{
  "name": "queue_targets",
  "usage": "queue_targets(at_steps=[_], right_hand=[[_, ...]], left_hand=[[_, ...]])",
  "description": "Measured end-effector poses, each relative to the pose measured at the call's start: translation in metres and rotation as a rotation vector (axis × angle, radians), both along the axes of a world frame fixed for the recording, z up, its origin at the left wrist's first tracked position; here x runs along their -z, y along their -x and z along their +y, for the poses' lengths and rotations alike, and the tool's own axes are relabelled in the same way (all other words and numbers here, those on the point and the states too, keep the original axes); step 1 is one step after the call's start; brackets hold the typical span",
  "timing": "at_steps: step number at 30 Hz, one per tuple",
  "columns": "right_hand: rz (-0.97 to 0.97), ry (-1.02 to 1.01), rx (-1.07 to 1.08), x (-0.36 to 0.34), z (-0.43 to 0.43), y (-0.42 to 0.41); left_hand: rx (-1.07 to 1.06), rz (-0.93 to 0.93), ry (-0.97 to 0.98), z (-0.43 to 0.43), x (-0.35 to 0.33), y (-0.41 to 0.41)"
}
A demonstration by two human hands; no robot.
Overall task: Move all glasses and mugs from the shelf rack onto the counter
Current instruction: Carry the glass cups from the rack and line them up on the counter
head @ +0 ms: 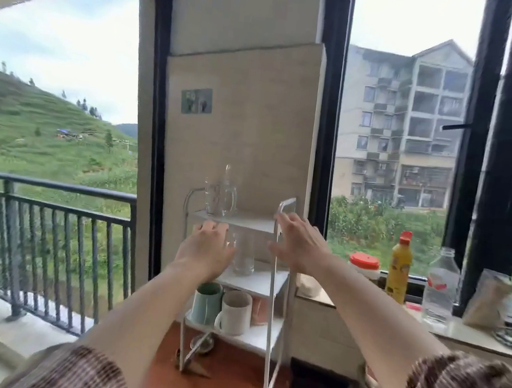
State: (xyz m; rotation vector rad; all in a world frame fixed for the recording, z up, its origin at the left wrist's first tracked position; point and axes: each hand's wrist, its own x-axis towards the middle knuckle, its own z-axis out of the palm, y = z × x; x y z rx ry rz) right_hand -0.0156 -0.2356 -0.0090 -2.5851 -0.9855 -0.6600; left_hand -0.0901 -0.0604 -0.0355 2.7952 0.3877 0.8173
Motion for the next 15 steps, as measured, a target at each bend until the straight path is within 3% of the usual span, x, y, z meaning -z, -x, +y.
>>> queue_targets(at_steps=[7,15], right_hand=[[0.007,-0.048,0.046,-0.043,0.105,-0.078],[0.162,-0.266,0.100,-0.077,0.185,-0.182]], left_hand=[[0.080,-0.092,0.079,0.102,-0.042,-0.090],[0.220,-0.255,0.390,0.173,-0.058,-0.180]])
